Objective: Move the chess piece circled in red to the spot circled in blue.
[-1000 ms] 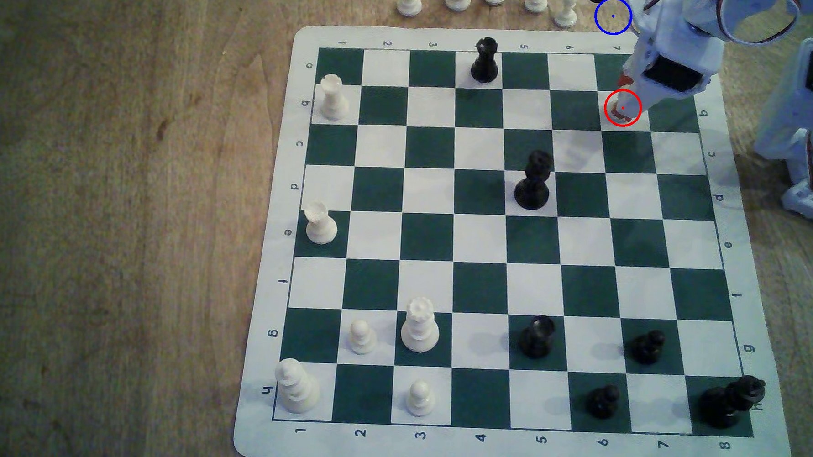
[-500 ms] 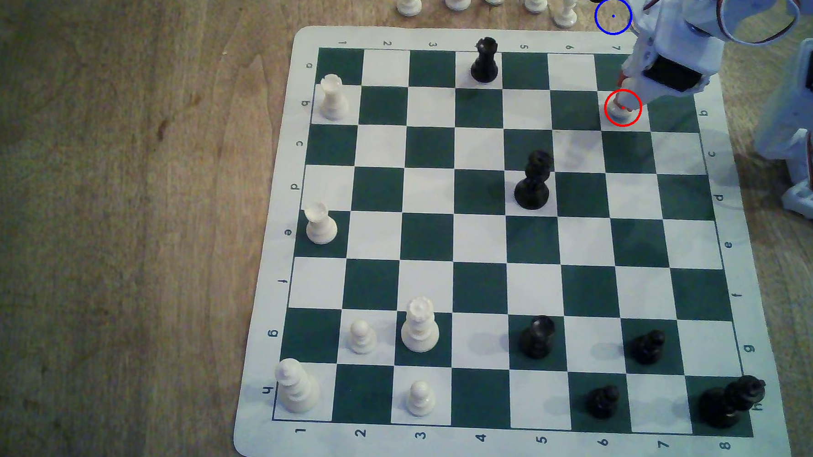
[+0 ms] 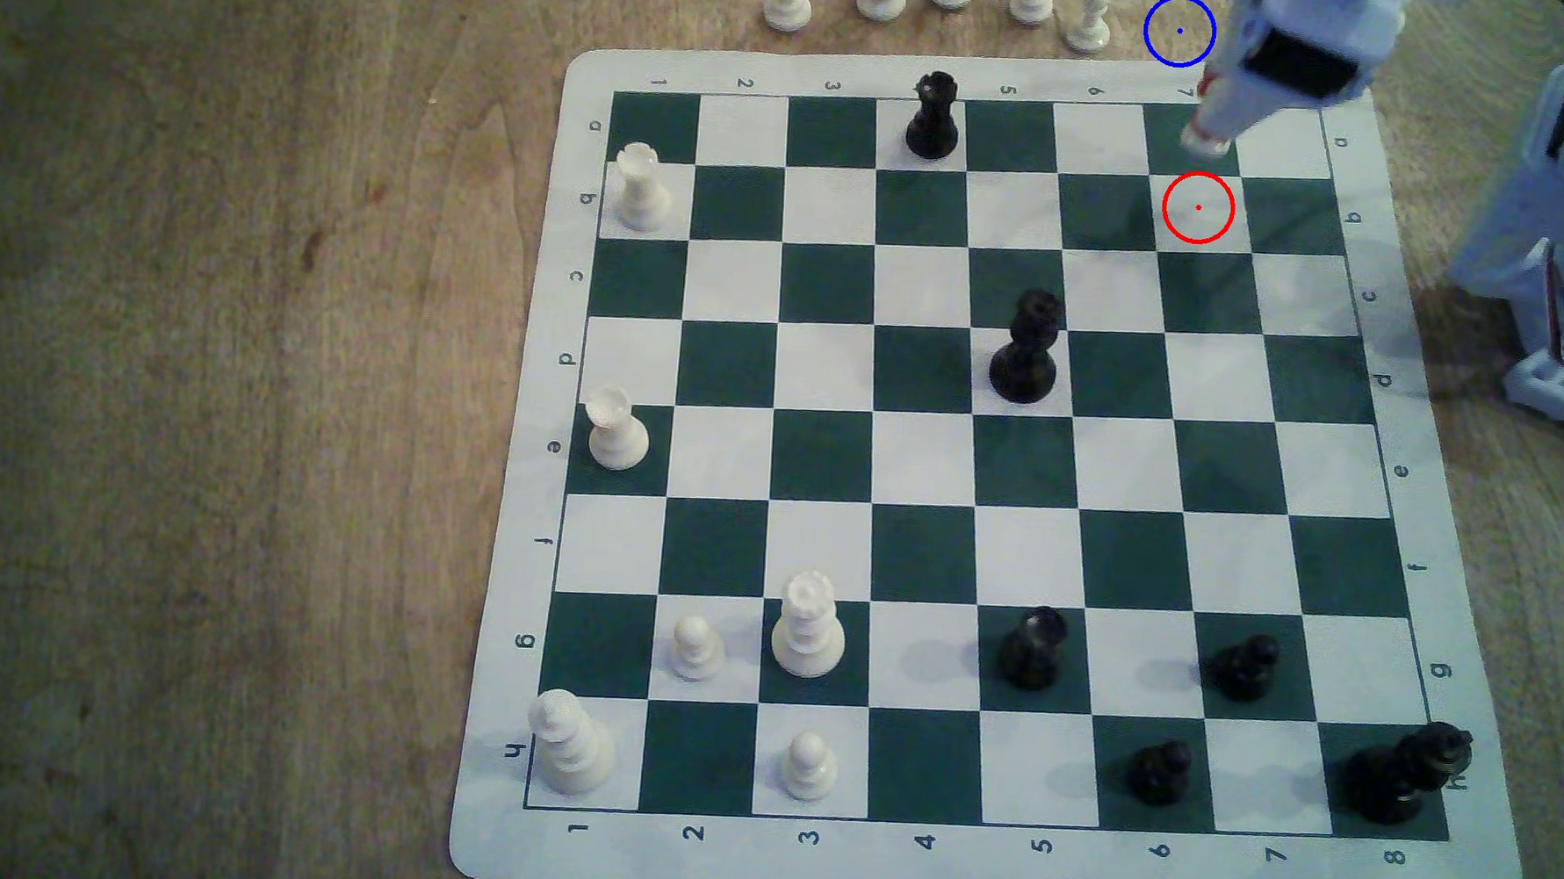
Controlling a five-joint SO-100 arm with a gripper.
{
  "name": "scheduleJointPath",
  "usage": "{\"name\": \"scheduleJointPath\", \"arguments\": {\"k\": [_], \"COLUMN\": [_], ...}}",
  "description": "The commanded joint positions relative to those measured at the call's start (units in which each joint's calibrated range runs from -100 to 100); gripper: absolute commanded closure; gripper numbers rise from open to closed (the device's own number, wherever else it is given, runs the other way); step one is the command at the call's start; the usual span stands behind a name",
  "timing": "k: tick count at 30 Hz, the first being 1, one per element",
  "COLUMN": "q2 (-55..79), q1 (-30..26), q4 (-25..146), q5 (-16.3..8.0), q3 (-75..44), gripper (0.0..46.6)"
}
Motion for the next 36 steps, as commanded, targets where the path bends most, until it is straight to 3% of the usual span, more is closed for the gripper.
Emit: {"name": "scheduleJointPath", "arguments": {"k": [1, 12, 36], "q2": [-2.05, 1.43, 11.87], "q1": [4.46, 11.66, 13.69], "q4": [-0.35, -13.29, -23.77], "q5": [3.08, 6.40, 8.45], "q3": [-4.38, 1.88, 3.33], "gripper": [46.4, 46.4, 45.4]}}
